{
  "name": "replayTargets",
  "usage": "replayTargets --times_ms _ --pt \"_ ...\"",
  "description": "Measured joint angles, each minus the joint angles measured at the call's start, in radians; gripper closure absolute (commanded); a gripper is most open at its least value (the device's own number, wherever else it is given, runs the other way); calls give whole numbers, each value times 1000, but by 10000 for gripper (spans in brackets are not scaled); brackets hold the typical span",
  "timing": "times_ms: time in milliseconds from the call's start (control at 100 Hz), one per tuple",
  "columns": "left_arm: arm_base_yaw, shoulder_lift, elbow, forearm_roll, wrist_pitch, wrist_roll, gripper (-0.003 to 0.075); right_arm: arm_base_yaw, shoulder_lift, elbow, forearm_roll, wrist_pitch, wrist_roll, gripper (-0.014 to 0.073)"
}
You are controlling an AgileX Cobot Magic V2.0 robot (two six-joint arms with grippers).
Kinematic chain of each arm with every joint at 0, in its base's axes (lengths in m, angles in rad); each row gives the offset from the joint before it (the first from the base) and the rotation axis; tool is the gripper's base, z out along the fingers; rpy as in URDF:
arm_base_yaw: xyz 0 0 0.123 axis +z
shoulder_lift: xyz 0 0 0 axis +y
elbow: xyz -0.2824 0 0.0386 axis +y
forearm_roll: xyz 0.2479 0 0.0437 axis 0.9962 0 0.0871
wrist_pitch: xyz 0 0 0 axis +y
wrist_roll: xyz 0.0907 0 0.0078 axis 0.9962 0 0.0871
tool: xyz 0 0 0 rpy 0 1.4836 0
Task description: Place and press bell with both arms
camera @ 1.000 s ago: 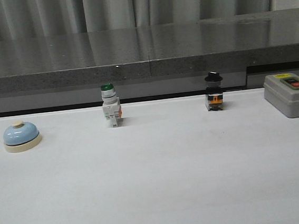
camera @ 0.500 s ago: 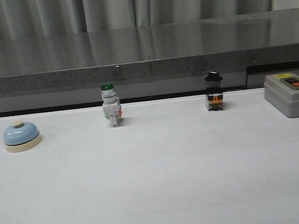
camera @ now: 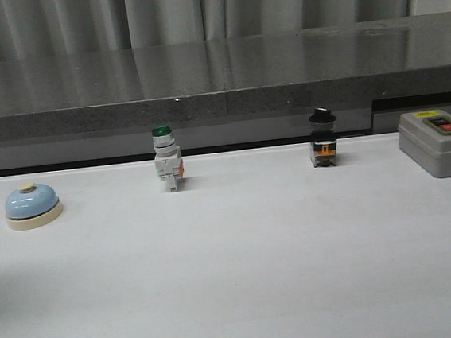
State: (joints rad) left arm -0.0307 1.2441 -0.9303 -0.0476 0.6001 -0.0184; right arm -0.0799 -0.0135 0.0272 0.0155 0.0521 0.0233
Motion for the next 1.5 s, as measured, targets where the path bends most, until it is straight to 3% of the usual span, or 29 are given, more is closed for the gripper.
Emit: replayTargets --times_ms 760,1300,1390,1500 --pt "-93 697 -519 -42 206 8 89 0 0 0 0 0 0 654" --pt "-93 826 -577 -42 217 8 105 0 0 0 0 0 0 654" --pt "-93 826 -577 -40 217 8 144 0 0 0 0 0 0 654" --pt "-93 826 -577 -40 217 8 246 0 0 0 0 0 0 654"
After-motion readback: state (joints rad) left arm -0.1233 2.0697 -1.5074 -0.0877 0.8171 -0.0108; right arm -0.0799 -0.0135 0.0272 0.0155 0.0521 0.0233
